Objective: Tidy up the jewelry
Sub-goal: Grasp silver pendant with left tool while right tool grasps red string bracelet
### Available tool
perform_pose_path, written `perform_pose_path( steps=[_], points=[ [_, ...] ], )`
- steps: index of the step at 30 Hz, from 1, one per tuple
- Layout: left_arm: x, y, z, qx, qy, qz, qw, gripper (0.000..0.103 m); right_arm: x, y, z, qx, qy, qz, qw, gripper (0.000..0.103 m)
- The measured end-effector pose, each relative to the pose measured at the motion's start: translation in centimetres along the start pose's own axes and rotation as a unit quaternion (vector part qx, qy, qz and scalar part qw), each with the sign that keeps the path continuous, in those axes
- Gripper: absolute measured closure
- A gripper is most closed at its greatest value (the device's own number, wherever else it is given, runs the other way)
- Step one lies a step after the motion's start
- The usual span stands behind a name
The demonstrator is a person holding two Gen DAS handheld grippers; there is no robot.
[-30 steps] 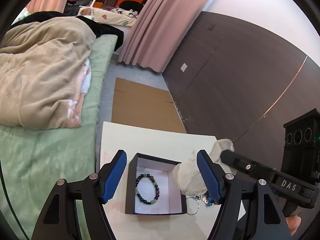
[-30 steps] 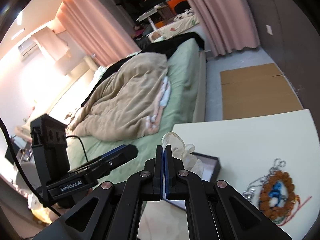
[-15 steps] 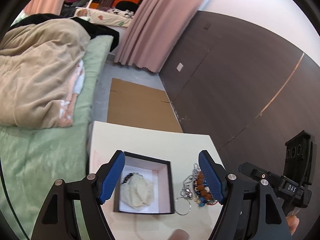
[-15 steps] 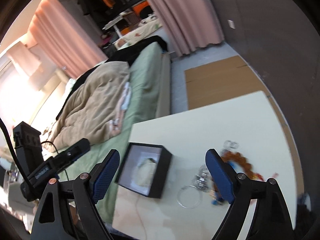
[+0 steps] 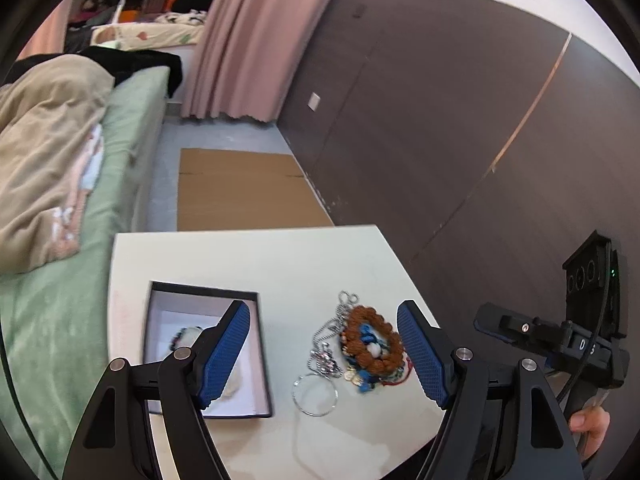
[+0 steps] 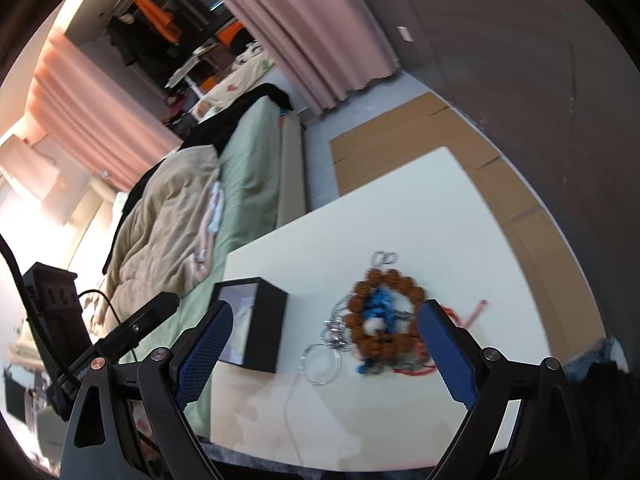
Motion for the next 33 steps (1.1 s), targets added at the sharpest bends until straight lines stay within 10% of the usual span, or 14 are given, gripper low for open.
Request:
perform_pose_path(
  steps=[23, 33],
  points=[
    [-7.9, -10.7, 4.9, 0.097, -0.128, -0.153, 0.9751, 0.069, -0.9, 3.9, 9.4, -0.025, -0.086, 0.001, 0.996, 0.009],
    [-8.9, -13.5, 4.3, 0.147, -0.148, -0.165, 0.9639, 0.069, -0.9, 3.8, 10.0, -0.018, -0.089, -0.006, 0.996, 0.009]
  ],
)
Point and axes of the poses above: each gripper's, at about its wrist camera, not at the fingertips, and y roughly against the way its jaws point, z to its right, x to its top, the point moved 10 cm from there along -y, roughly the way its jaws point, and after that the axes turned 13 degrees about x, right-handed, at the moved point
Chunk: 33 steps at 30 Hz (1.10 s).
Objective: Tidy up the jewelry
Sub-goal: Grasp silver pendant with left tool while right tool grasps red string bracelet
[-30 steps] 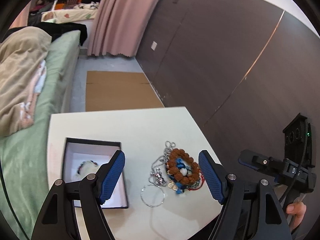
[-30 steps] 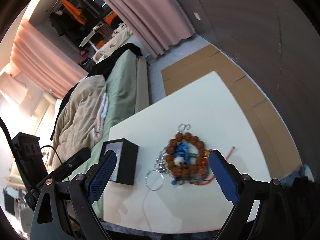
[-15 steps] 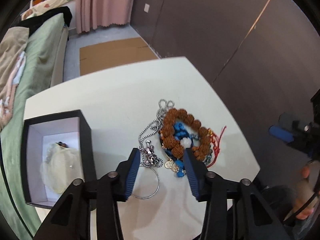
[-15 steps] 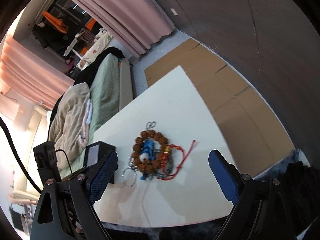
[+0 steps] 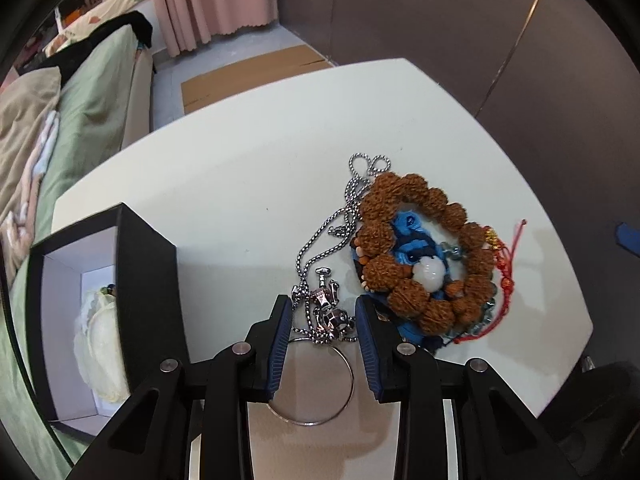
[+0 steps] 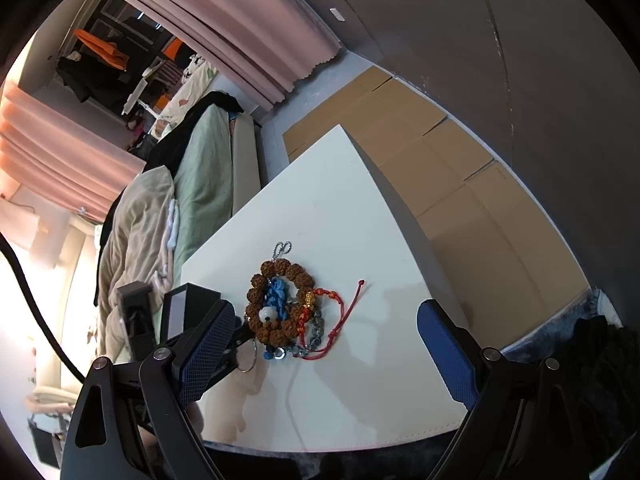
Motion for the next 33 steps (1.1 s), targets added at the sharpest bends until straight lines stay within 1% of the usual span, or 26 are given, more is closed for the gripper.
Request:
perform_pose_path(
  steps=[1, 3, 6, 9, 11, 14, 16, 17, 19, 20, 22, 25, 30, 33],
  points=[
    [0.1, -0.1, -0.2, 0.008, -0.002, 0.000, 1.0000, 0.069, 0.0, 0.0, 0.0, 0.000, 0.000, -0.002, 1.000, 0.009],
    [0.1, -0.4, -0.2, 0.008, 0.001, -0.001, 1.0000, 0.069, -0.1, -0.2, 0.1, -0.001, -0.001, -0.005, 1.000, 0.009],
    [0.0, -0.3, -0.1, 0.018, -0.007, -0.001, 0.9998, 0.069, -0.2, -0.4, 0.3, -0.002, -0.004, -0.008, 1.000, 0.009],
    [0.0, -0.4, -0.2, 0.014, -0.011, -0.001, 0.9998, 0.070, -0.3, -0.8, 0.2, -0.003, -0.004, -0.012, 1.000, 0.009],
    [0.1, -0.4, -0.5, 0.016, -0.011, -0.001, 0.9998, 0.084, -0.5, -1.3, 0.0, -0.002, -0.004, -0.019, 1.000, 0.009],
    [0.1, -0.4, -0.7, 0.002, -0.005, -0.004, 1.0000, 0.087, -1.2, -2.6, 0.0, 0.004, -0.010, -0.036, 0.999, 0.010],
    [0.0, -0.2, -1.0, -0.011, 0.004, -0.004, 0.9999, 0.087, -1.5, -3.3, 0.1, 0.010, -0.017, -0.044, 0.999, 0.017],
    [0.1, 0.0, -1.1, -0.018, 0.007, -0.002, 0.9998, 0.089, -1.7, -3.7, 0.1, 0.012, -0.020, -0.047, 0.999, 0.019],
    [0.3, 0.9, -1.2, -0.027, 0.010, 0.007, 0.9995, 0.089, -2.1, -4.6, 0.1, 0.015, -0.028, -0.058, 0.998, 0.029],
    [0.4, 1.3, -1.3, -0.031, 0.012, 0.012, 0.9994, 0.089, -2.3, -4.9, 0.1, 0.017, -0.031, -0.062, 0.997, 0.032],
    [0.8, 2.1, -1.5, -0.036, 0.018, 0.021, 0.9990, 0.089, -2.7, -5.7, 0.1, 0.022, -0.038, -0.071, 0.997, 0.040],
    [1.3, 3.6, -2.0, -0.050, 0.030, 0.035, 0.9977, 0.089, -3.1, -6.7, 0.2, 0.027, -0.047, -0.080, 0.995, 0.050],
    [2.4, 6.1, -2.6, -0.056, 0.039, 0.062, 0.9958, 0.089, -3.4, -8.2, 0.4, 0.033, -0.064, -0.092, 0.993, 0.054],
    [3.0, 7.3, -3.0, -0.054, 0.043, 0.073, 0.9950, 0.089, -3.5, -8.9, 0.1, 0.041, -0.069, -0.095, 0.992, 0.062]
  ],
)
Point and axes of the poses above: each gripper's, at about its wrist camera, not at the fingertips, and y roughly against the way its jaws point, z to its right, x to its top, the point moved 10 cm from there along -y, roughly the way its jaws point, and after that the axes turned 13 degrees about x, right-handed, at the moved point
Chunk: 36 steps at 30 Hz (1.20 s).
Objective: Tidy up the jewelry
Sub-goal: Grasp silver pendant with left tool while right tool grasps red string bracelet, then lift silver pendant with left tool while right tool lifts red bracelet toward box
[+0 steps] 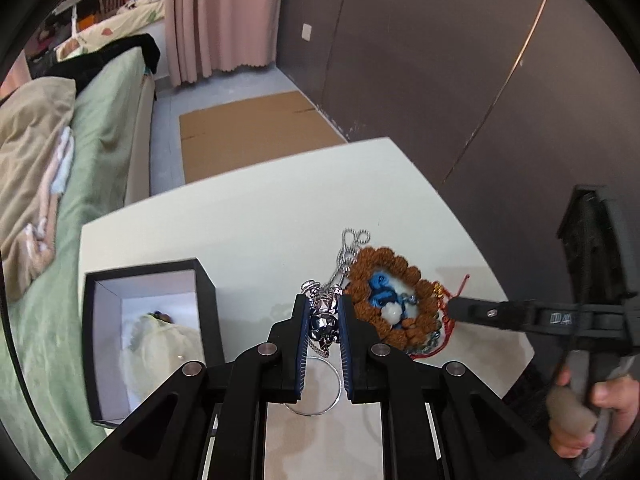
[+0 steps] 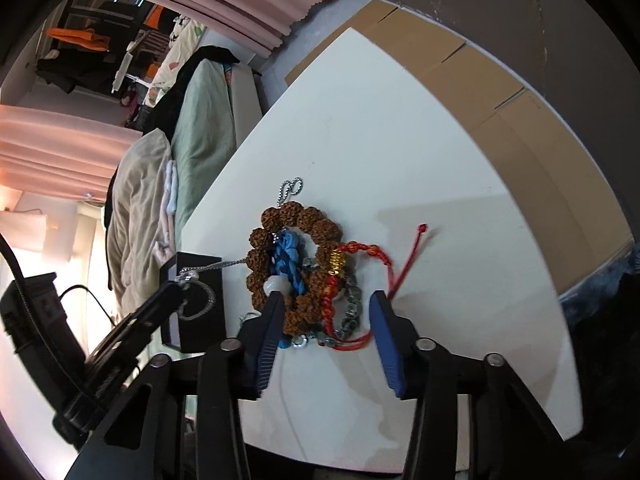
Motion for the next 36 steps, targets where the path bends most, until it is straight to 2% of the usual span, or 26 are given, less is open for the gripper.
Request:
perform_pose_path(
  steps=[5, 7, 10, 17, 24, 36],
  points=[
    [0.7, 1.3, -0.2, 0.004, 0.000, 0.011, 0.9999, 0.089, 0.0, -1.2, 0.1, -0.003, -0.005, -0.007, 1.000, 0.070],
    [1.1, 1.9, -0.3, 0.008, -0.002, 0.015, 0.9998, 0.089, 0.0, -1.6, 0.4, -0.005, -0.013, -0.010, 1.000, 0.082],
    [1.6, 2.8, -0.4, 0.013, -0.007, 0.023, 0.9996, 0.089, 0.0, -1.4, 0.4, 0.007, -0.020, -0.009, 1.000, 0.092],
    [3.4, 5.3, -0.5, 0.025, -0.013, 0.049, 0.9984, 0.089, 0.1, 0.1, 0.0, 0.017, -0.023, 0.010, 1.000, 0.093],
    [5.2, 7.8, -1.3, 0.039, -0.016, 0.076, 0.9962, 0.089, 0.6, 1.4, -2.3, 0.049, -0.001, 0.035, 0.998, 0.093],
    [9.1, 14.0, -4.0, 0.073, -0.012, 0.135, 0.9880, 0.089, 0.7, 1.4, -5.0, 0.075, 0.024, 0.044, 0.996, 0.093]
  ],
)
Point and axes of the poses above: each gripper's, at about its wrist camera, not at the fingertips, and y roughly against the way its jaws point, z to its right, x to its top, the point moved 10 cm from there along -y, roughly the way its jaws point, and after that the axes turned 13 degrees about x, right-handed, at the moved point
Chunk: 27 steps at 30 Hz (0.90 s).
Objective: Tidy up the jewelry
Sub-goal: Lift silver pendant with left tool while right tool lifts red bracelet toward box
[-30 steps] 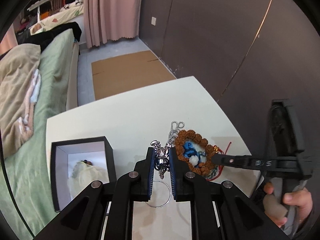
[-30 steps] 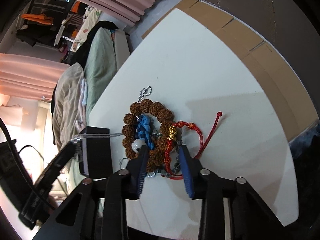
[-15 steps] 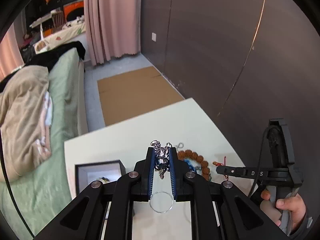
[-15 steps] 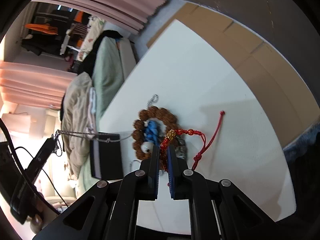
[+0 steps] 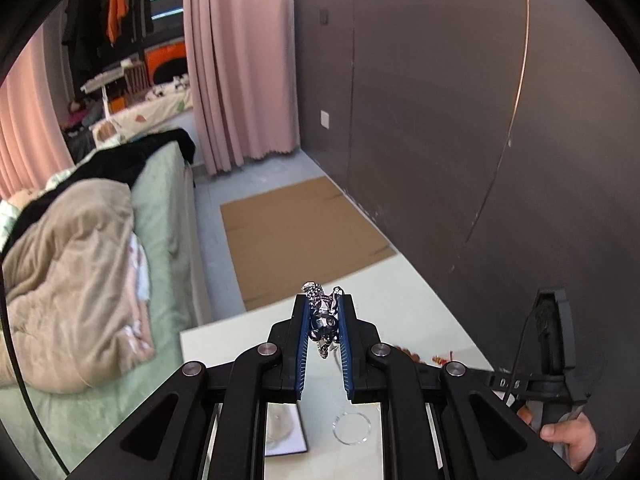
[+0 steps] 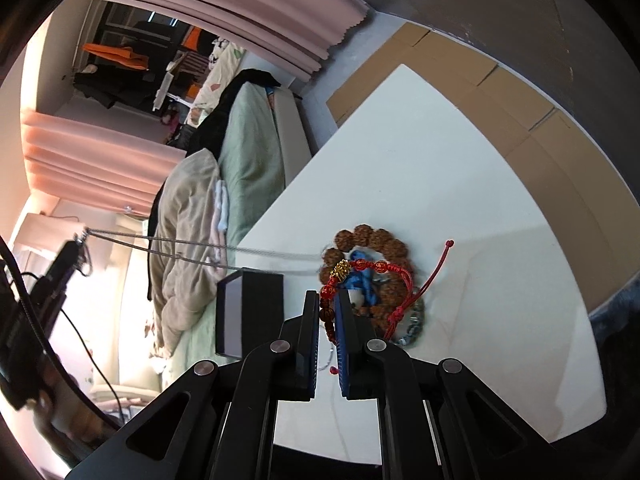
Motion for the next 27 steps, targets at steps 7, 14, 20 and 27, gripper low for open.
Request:
perform_pose_path(
  steps=[7, 14, 20, 27],
  points=[
    [2.1, 2.5, -2.4, 0.019, 0.002, 0.028, 0.9994, 0.089, -0.3, -0.1, -2.2, 0.027, 0.025, 0.001, 0.999, 0.093],
    [3.6, 4.5, -5.5, 0.040, 0.014, 0.051, 0.9978, 0.089, -0.7, -0.5, -5.8, 0.062, 0.058, 0.006, 0.996, 0.093],
    [4.4, 5.4, -7.0, 0.046, 0.016, 0.064, 0.9967, 0.089, -0.9, -1.0, -8.4, 0.092, 0.077, 0.016, 0.993, 0.093],
    [4.4, 6.0, -7.5, 0.050, 0.012, 0.070, 0.9962, 0.089, -1.4, -2.7, -9.9, 0.107, 0.079, 0.010, 0.991, 0.093]
  ],
)
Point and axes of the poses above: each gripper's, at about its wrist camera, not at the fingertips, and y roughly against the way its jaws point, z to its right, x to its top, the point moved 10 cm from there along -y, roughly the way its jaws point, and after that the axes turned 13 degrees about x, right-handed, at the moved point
